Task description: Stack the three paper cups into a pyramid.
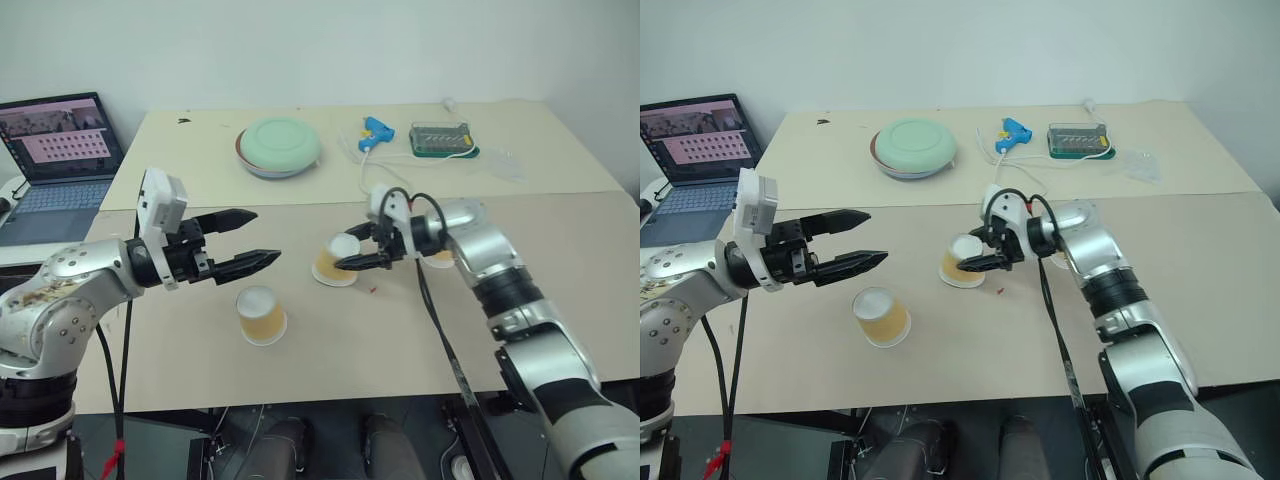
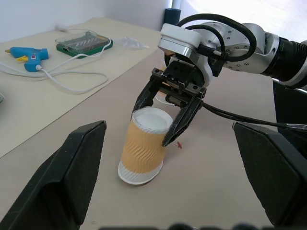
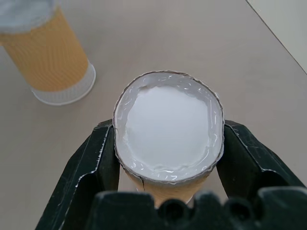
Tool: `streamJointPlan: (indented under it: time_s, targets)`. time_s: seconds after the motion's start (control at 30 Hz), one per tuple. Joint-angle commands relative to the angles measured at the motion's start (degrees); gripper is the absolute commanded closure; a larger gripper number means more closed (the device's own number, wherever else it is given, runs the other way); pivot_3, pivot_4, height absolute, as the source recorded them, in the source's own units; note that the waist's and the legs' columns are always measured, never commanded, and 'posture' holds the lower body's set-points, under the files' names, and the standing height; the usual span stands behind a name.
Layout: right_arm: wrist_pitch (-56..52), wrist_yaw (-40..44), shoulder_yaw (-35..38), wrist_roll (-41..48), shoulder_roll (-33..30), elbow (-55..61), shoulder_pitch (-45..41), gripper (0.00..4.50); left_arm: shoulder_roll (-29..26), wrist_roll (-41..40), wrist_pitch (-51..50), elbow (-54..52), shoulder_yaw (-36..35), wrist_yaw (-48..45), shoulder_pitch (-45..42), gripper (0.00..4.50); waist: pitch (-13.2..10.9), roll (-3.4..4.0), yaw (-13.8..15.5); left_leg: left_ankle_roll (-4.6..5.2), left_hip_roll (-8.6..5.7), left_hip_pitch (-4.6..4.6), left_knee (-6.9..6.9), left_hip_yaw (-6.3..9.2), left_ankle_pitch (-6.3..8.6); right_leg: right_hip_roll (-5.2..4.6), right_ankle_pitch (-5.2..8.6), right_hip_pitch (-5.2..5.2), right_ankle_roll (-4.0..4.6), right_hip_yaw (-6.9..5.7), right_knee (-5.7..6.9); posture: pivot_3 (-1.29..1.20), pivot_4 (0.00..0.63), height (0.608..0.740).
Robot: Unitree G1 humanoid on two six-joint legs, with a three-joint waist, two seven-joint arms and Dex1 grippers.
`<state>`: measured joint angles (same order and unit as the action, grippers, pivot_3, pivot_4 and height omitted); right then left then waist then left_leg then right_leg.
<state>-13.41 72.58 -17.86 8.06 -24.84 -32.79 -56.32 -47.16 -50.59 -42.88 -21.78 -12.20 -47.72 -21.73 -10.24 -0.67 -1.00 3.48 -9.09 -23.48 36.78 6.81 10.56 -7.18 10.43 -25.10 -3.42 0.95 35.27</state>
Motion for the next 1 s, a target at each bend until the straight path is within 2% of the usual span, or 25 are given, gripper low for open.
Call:
streamJointPlan:
  time_s: [0.03, 0.17, 0.23, 0.33, 0.6, 0.87, 1.0]
  targets:
    - [1.7, 1.0, 0.9, -0.6, 1.0, -1.2, -2.0, 1.92, -0.3, 0.2, 0.0, -1.6, -0.7, 0.2, -0.2, 0.0, 0.0, 0.0, 0.0, -0.01, 0.0, 0.0, 0.0, 0.0, 0.0, 0.01, 0.0, -0.02, 0.0, 0.0, 0.0, 0.0, 0.15, 0.74]
    - [1.4, 1.9, 0.9, -1.2, 1.9, -1.5, -1.9, 1.92, -0.3, 0.1, 0.0, -1.7, -0.8, 0.3, -0.1, 0.0, 0.0, 0.0, 0.0, -0.03, 0.0, 0.03, 0.0, 0.0, -0.01, 0.03, -0.01, -0.02, 0.01, 0.02, 0.03, 0.0, 0.15, 0.74]
    - [1.3, 1.8, 0.8, -1.5, 2.4, -1.1, -1.6, 0.94, -0.4, 0.2, 0.0, -1.8, -0.8, 0.4, 0.0, 0.0, 0.0, 0.0, -0.1, -0.04, 0.0, 0.03, 0.0, 0.0, -0.01, 0.04, -0.01, -0.03, 0.01, 0.04, 0.08, 0.0, 0.15, 0.74]
    - [1.2, 1.8, 0.9, -1.7, 2.8, -0.5, -1.3, 0.06, -0.4, 0.3, 0.0, -1.8, -0.8, 0.3, 0.0, 0.0, 0.0, 0.0, -0.2, -0.07, 0.0, 0.05, 0.0, 0.0, -0.01, 0.05, -0.01, -0.03, 0.02, 0.06, 0.14, 0.0, 0.15, 0.74]
    - [-0.6, 1.3, 3.6, -0.8, 1.3, 3.5, -1.2, 0.06, -0.3, 0.3, -0.1, -1.6, -0.4, 0.2, -0.3, 0.0, 0.0, 0.0, -0.2, -0.15, -0.01, 0.09, 0.0, 0.0, -0.05, 0.05, 0.0, -0.08, 0.03, 0.1, 0.37, 0.0, 0.15, 0.74]
    - [-9.0, 0.9, 8.8, 4.0, -4.9, 17.9, 0.0, 0.06, -0.2, 0.4, -0.1, -1.1, 0.2, -0.2, -0.8, 0.0, 0.0, 0.0, 0.1, -0.15, -0.01, 0.06, 0.0, 0.0, -0.04, 0.05, 0.0, -0.11, 0.03, 0.12, 0.39, 0.0, 0.15, 0.74]
    - [-16.4, -5.6, 16.5, 7.6, -9.4, 30.1, 5.0, 0.06, 0.1, 0.5, 0.0, -1.2, 0.6, -0.2, -1.0, 0.0, 0.0, 0.0, 0.3, -0.15, 0.01, 0.04, 0.0, 0.0, -0.04, 0.04, 0.01, -0.11, 0.03, 0.12, 0.39, 0.0, 0.15, 0.74]
